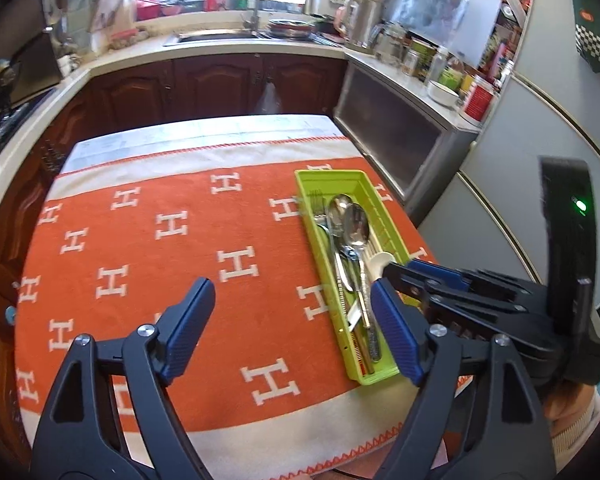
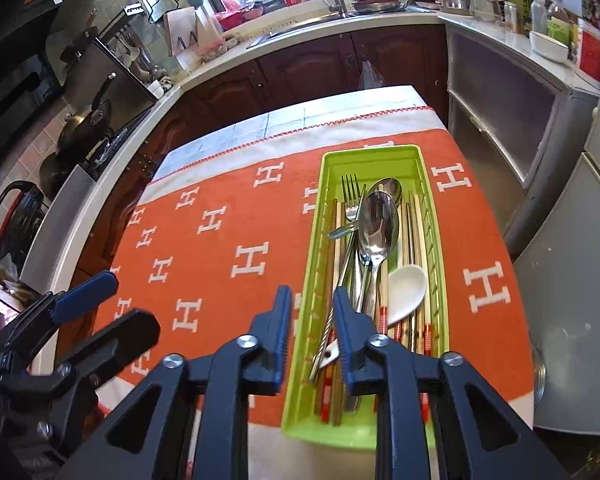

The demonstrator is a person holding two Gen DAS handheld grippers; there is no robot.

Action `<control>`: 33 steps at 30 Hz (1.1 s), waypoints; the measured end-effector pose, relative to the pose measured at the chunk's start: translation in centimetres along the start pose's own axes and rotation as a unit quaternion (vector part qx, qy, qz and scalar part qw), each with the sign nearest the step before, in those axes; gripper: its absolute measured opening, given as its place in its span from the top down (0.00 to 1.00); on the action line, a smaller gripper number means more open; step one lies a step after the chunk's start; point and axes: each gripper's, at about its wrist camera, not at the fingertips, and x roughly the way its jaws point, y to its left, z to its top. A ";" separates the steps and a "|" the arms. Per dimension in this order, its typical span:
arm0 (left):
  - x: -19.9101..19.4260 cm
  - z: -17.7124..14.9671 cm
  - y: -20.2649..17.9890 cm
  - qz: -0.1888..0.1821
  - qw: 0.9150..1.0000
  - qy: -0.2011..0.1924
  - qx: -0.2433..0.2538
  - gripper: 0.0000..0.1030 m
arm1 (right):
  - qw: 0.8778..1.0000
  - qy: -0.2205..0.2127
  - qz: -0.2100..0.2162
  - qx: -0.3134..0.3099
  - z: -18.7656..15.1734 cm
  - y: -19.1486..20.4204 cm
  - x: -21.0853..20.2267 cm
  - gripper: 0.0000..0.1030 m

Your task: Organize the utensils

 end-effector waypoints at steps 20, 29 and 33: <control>-9.7 -0.7 1.5 0.147 0.985 -0.071 -0.053 0.13 | 0.994 -0.098 -0.015 -0.049 -3.2 6.2 -12.7 0.16; -9.1 -0.6 2.1 0.149 0.985 -0.050 -0.065 0.13 | 0.992 -0.110 -0.039 -0.052 -3.4 7.0 -14.7 0.13; -8.6 -0.7 2.3 0.151 0.985 -0.046 -0.067 0.13 | 0.992 -0.109 -0.046 -0.052 -3.2 7.0 -14.3 0.13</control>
